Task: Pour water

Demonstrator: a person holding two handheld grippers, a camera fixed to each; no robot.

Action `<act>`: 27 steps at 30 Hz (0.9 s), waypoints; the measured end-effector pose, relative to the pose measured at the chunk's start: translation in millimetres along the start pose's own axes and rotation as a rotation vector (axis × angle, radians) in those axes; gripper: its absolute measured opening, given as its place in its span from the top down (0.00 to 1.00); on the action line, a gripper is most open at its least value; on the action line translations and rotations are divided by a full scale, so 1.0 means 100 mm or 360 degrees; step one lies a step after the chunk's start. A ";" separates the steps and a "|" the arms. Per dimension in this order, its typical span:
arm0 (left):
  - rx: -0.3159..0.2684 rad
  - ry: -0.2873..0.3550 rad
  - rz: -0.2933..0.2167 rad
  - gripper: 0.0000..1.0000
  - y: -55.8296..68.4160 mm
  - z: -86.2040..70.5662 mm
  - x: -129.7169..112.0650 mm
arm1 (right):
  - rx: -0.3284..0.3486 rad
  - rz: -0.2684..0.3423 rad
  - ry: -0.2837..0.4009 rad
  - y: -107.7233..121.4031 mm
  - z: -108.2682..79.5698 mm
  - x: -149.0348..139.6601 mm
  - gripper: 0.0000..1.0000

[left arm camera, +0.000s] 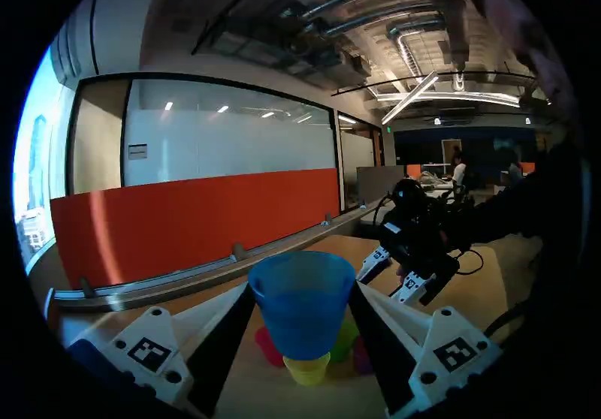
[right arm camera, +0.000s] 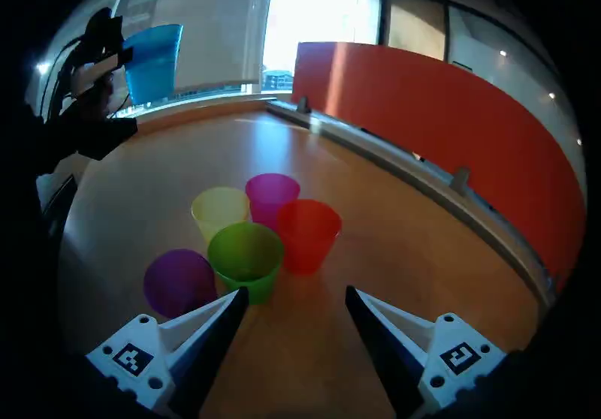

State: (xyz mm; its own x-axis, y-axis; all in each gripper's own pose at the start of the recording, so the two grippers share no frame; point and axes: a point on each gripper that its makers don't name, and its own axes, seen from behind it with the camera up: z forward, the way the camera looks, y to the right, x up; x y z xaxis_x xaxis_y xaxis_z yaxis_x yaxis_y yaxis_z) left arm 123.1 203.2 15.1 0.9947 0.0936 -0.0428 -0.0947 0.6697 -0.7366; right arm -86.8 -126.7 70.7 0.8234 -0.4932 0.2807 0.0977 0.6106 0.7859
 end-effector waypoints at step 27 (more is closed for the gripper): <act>0.0005 -0.0009 -0.0002 0.15 -0.05 0.00 -0.03 | 0.0106 -0.0013 -0.0039 -0.25 0.20 -0.03 0.00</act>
State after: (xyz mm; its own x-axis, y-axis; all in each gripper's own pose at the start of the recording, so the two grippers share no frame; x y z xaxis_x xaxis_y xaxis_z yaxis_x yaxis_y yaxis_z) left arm 121.0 199.5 19.3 0.9946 0.0967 -0.0382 -0.0936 0.6721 -0.7346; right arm -102.7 -153.0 61.9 0.8085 -0.5138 0.2869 0.0665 0.5641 0.8230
